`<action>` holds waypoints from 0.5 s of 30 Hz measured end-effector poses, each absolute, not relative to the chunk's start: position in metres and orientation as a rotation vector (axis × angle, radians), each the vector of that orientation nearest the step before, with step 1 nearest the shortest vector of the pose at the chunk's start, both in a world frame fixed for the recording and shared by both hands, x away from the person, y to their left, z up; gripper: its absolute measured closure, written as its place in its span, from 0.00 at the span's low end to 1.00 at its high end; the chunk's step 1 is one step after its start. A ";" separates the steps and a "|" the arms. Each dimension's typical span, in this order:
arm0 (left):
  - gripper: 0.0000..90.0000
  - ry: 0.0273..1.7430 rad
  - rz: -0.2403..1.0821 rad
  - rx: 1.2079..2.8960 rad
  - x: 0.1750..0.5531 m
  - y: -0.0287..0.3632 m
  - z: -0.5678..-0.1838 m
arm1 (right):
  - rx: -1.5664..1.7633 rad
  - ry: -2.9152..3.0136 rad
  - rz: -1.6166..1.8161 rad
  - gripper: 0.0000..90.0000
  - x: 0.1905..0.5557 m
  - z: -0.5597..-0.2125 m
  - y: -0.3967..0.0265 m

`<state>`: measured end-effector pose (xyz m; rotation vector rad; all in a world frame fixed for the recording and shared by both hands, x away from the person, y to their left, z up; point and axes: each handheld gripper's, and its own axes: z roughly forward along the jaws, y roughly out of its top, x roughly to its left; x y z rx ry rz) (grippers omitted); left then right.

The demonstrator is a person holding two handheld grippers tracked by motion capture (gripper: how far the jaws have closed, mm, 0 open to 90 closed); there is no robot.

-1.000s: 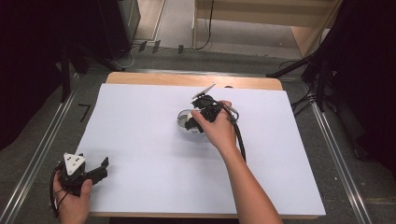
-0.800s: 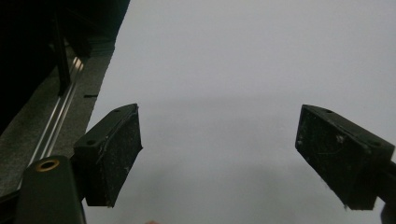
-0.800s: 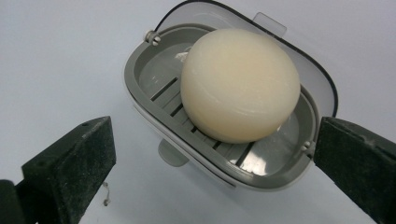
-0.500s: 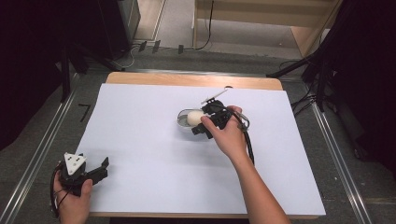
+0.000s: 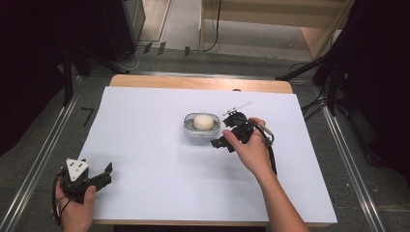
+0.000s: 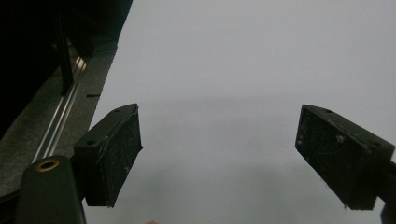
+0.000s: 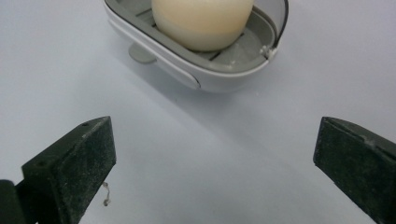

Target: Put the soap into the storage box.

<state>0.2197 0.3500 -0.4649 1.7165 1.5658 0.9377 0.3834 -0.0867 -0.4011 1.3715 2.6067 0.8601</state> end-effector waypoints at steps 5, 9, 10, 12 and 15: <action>0.17 1.566 0.941 1.713 0.220 0.350 -0.465 | 1.379 2.589 0.886 0.00 0.376 -0.407 -0.101; 0.17 1.567 0.943 1.722 0.220 0.350 -0.465 | 1.386 2.579 0.907 0.00 0.370 -0.411 -0.113; 0.17 1.567 0.943 1.720 0.220 0.350 -0.465 | 1.389 2.578 0.916 0.00 0.368 -0.412 -0.116; 0.17 1.568 0.941 1.714 0.220 0.350 -0.465 | 1.384 2.566 0.941 0.00 0.364 -0.413 -0.124; 0.17 1.568 0.943 1.722 0.220 0.350 -0.465 | 1.392 2.547 0.971 0.00 0.360 -0.416 -0.136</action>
